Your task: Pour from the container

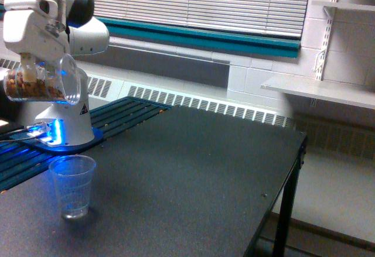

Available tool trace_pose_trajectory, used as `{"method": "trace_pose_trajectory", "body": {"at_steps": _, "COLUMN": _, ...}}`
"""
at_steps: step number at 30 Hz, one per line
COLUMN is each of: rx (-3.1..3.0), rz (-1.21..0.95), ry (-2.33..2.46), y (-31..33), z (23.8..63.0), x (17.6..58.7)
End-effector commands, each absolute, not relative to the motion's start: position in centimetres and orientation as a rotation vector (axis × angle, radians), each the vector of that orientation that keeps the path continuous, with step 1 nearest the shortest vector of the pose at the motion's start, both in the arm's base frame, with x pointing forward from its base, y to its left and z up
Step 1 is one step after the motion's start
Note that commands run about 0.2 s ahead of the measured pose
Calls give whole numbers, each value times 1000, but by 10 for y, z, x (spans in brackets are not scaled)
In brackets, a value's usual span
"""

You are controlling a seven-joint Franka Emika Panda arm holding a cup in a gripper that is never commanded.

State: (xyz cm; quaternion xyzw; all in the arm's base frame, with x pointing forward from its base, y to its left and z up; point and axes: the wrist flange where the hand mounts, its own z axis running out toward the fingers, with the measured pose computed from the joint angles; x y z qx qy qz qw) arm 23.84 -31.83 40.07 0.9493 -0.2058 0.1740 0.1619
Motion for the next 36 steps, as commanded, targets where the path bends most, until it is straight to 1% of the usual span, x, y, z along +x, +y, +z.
{"method": "trace_pose_trajectory", "body": {"at_steps": 1, "rx": 2710, "rz": 480, "ry": -553, "y": -320, "z": 394, "x": 234}}
{"method": "trace_pose_trajectory", "body": {"at_steps": 20, "rx": 2716, "rz": 423, "ry": -556, "y": -324, "z": 372, "x": 222}}
{"method": "trace_pose_trajectory", "body": {"at_steps": 36, "rx": 2724, "rz": 384, "ry": -534, "y": -326, "z": 358, "x": 226}}
